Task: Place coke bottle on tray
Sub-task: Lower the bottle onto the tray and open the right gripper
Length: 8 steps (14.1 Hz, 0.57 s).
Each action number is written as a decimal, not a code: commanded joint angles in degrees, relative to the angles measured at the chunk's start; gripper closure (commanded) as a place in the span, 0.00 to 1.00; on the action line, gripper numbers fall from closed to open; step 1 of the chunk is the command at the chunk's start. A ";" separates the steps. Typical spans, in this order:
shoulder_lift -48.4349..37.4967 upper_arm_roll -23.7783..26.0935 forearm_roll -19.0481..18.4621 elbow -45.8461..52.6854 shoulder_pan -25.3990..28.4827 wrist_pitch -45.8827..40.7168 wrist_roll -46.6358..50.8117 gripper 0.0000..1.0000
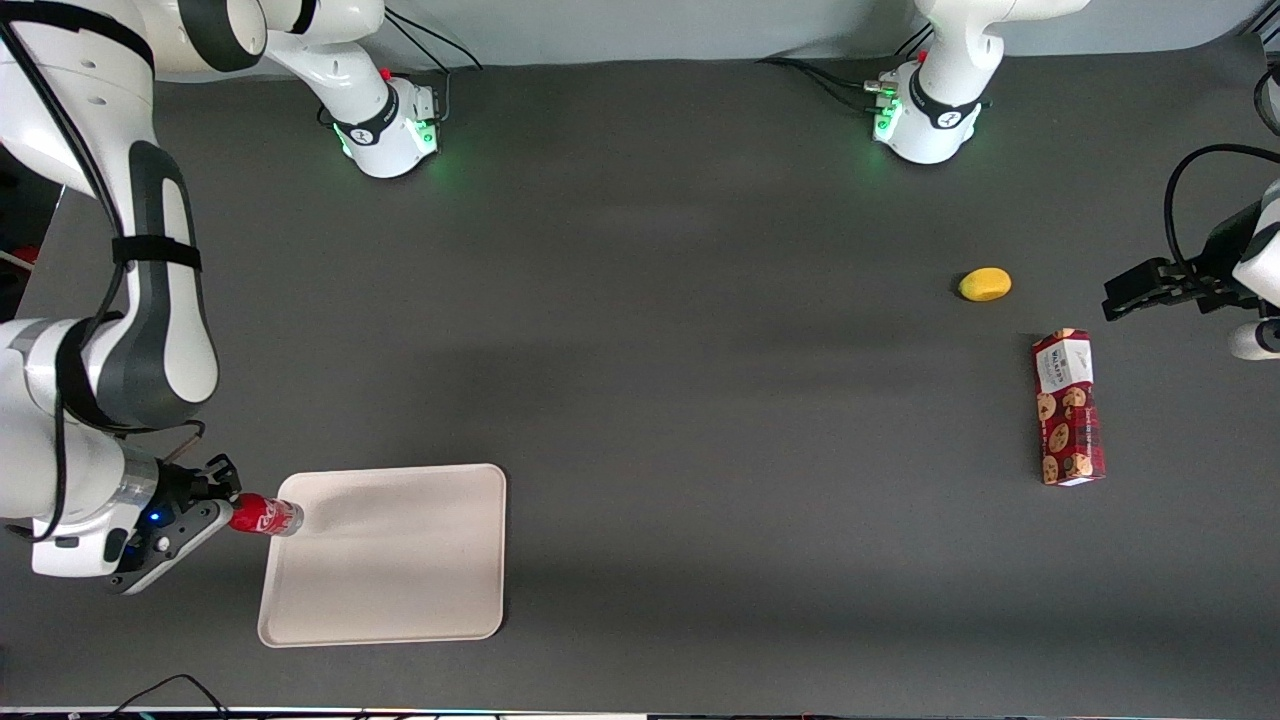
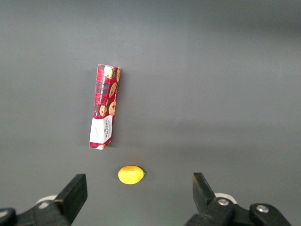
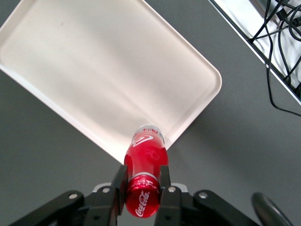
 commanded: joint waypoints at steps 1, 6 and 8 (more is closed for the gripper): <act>-0.71 -0.01 2.16 -4.49 -0.08 5.75 1.24 1.00; -0.45 -0.10 2.34 -7.40 0.00 10.51 1.59 0.44; -1.50 -0.10 2.34 -7.23 0.35 9.81 3.87 0.00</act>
